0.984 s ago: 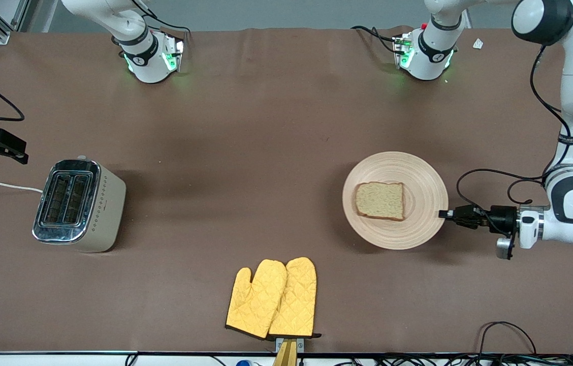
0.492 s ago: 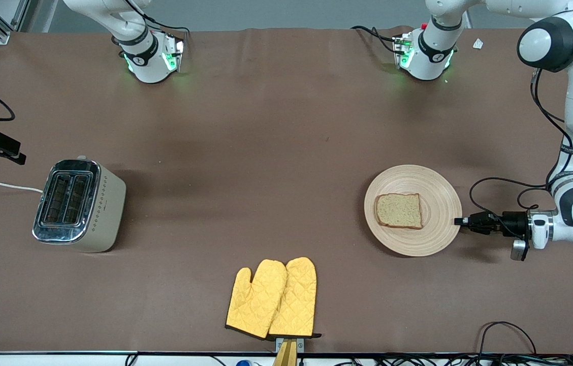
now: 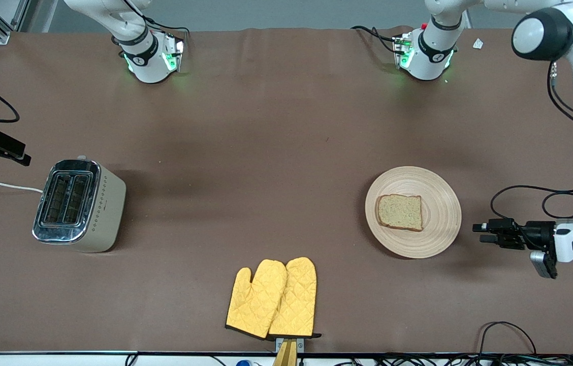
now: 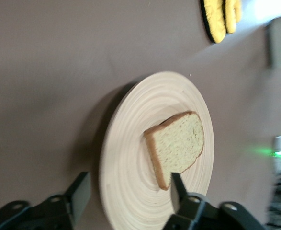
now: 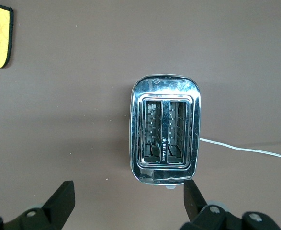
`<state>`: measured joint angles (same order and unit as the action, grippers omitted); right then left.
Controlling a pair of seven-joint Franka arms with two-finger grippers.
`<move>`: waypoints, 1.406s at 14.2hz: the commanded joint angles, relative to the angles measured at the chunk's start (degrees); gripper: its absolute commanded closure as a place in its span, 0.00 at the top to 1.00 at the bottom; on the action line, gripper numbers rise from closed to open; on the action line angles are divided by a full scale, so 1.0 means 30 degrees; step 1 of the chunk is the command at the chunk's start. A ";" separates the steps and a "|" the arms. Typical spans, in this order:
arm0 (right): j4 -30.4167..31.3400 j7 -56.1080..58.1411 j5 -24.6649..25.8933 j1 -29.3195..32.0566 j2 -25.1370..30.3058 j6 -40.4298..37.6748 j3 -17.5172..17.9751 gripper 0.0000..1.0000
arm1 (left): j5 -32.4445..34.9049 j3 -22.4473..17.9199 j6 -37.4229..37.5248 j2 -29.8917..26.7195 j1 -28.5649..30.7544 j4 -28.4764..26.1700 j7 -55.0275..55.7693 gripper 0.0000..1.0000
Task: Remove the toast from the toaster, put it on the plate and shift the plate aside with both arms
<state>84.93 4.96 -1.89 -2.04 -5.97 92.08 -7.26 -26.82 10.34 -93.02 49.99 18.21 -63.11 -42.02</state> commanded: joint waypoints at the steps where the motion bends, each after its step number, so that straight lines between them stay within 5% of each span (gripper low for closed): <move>1: -0.0008 -0.0130 -0.0045 0.0387 0.0143 -0.0427 0.0281 1.00 | 0.3594 -0.0488 -0.0836 -0.3468 -0.2690 -0.0584 0.1786 1.00; 4: -0.0037 -0.0189 -0.0045 0.0387 0.0143 -0.0605 0.0281 1.00 | 0.6677 -0.0489 -0.0606 -0.6283 -0.4862 -0.0700 0.4648 1.00; 11: -0.0037 -0.0160 -0.0016 0.0358 0.0172 -0.0752 0.0281 1.00 | 0.8145 -0.0283 0.0978 -1.0563 -0.5893 -0.1754 1.2482 1.00; 14: -0.0037 -0.0160 -0.0016 0.0357 0.0172 -0.0781 0.0281 1.00 | 0.8383 -0.0137 0.0193 -1.3485 -0.5776 -0.4876 1.4705 1.00; 18: -0.0037 -0.0189 -0.0016 0.0357 0.0172 -0.0781 0.0310 1.00 | 0.8384 -0.0108 -0.4260 -1.8235 -0.5599 -1.2085 1.4652 1.00; 20: -0.0037 -0.0189 -0.0045 0.0357 0.0172 -0.0781 0.0310 1.00 | 0.8384 0.0009 -0.4267 -1.8654 -0.5600 -1.2625 1.4479 1.00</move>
<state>84.88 4.96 -1.88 -1.86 -5.96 90.39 -7.25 -2.61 10.02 -103.05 -0.80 0.91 -93.96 1.38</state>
